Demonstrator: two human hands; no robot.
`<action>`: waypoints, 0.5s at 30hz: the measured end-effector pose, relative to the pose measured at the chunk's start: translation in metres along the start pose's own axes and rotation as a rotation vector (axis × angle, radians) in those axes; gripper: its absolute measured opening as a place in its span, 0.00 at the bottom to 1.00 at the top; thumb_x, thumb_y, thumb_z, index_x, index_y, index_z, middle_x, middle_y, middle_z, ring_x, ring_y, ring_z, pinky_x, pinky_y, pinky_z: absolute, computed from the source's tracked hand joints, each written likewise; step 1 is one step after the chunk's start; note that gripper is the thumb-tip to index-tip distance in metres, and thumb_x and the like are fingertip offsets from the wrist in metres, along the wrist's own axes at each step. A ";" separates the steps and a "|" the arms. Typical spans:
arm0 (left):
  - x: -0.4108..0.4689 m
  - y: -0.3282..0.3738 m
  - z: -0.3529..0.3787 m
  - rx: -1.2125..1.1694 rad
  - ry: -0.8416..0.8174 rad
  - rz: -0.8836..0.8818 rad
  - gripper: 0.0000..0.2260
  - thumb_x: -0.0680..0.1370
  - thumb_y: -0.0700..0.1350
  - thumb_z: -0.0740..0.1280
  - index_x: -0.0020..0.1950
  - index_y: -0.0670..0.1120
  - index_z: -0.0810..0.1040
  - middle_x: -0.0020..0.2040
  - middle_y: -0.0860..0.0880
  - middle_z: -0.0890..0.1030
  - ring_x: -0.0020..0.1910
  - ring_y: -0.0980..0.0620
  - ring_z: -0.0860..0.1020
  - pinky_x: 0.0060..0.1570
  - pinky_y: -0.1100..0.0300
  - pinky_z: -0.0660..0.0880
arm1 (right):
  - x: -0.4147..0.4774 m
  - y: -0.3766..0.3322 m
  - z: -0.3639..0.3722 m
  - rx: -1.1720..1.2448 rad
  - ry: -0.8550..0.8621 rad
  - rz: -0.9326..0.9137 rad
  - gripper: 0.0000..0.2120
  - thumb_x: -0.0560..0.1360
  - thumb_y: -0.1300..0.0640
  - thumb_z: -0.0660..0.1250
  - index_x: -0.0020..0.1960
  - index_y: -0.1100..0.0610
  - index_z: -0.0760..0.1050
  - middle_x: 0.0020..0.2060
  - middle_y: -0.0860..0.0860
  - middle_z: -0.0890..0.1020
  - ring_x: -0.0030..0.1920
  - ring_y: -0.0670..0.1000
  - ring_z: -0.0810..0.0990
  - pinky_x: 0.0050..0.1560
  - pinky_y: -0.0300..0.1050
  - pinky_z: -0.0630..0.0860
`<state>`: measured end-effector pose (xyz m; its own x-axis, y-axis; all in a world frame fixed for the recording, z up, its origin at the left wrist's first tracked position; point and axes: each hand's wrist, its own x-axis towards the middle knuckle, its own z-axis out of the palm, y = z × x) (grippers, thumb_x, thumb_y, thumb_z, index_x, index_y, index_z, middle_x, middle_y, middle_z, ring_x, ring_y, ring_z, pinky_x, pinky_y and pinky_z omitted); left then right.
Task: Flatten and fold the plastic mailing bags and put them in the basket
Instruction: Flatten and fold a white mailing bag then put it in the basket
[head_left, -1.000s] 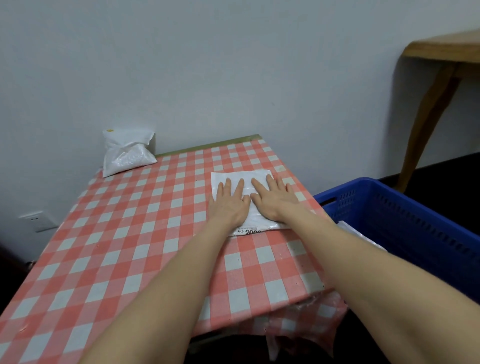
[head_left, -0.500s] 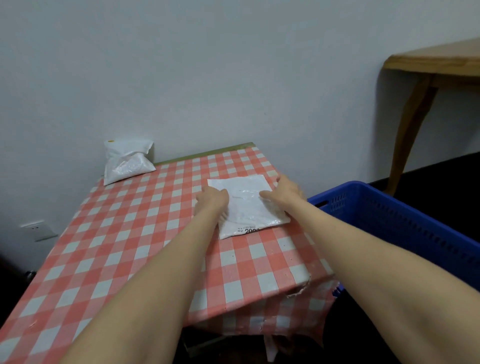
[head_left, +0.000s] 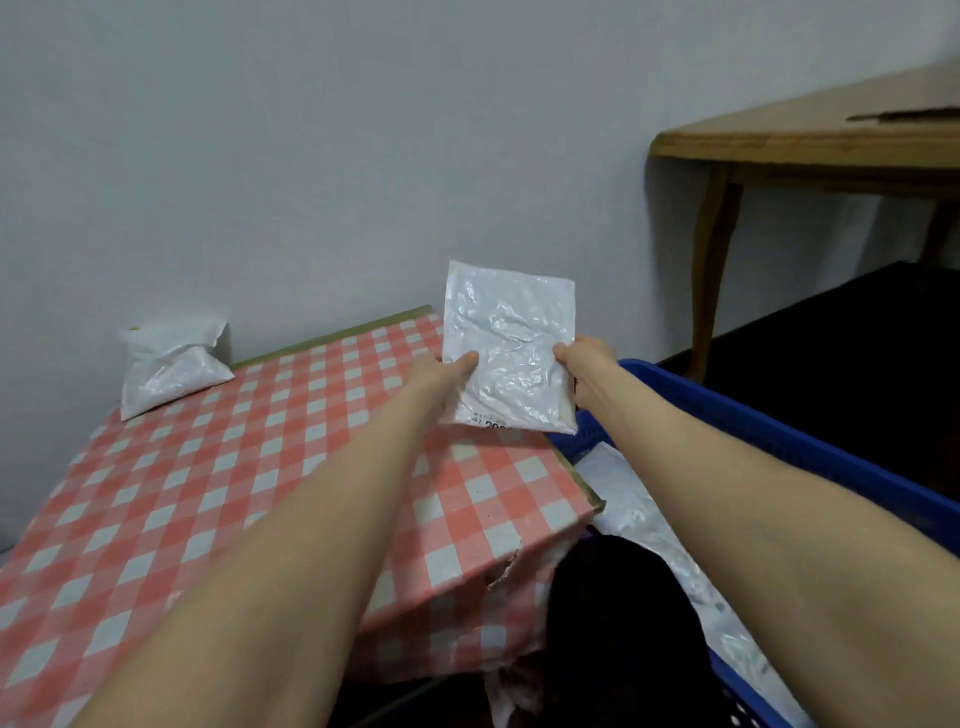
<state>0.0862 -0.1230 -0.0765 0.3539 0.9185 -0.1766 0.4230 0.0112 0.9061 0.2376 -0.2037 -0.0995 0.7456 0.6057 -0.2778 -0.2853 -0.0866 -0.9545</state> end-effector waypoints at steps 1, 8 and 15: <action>0.000 0.005 0.014 -0.042 -0.025 0.022 0.20 0.76 0.45 0.71 0.63 0.35 0.74 0.59 0.38 0.79 0.55 0.41 0.79 0.51 0.52 0.75 | 0.001 0.000 -0.013 0.028 0.040 0.007 0.07 0.75 0.70 0.61 0.48 0.64 0.76 0.47 0.58 0.81 0.46 0.55 0.79 0.55 0.52 0.79; 0.010 0.032 0.117 0.047 -0.066 0.108 0.10 0.76 0.41 0.69 0.53 0.37 0.77 0.50 0.41 0.80 0.51 0.43 0.80 0.54 0.52 0.77 | 0.032 0.021 -0.107 0.156 0.269 0.063 0.09 0.74 0.71 0.59 0.46 0.63 0.77 0.48 0.58 0.82 0.35 0.50 0.77 0.35 0.42 0.77; 0.015 0.021 0.220 0.318 -0.218 0.071 0.10 0.77 0.33 0.59 0.37 0.40 0.73 0.37 0.44 0.74 0.42 0.47 0.73 0.39 0.57 0.71 | 0.051 0.070 -0.190 0.050 0.368 0.228 0.12 0.74 0.59 0.68 0.55 0.62 0.73 0.45 0.54 0.78 0.46 0.54 0.78 0.49 0.47 0.77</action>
<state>0.2835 -0.1960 -0.1447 0.5461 0.8065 -0.2267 0.6166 -0.2038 0.7604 0.3704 -0.3287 -0.2007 0.8227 0.2526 -0.5093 -0.4893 -0.1417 -0.8605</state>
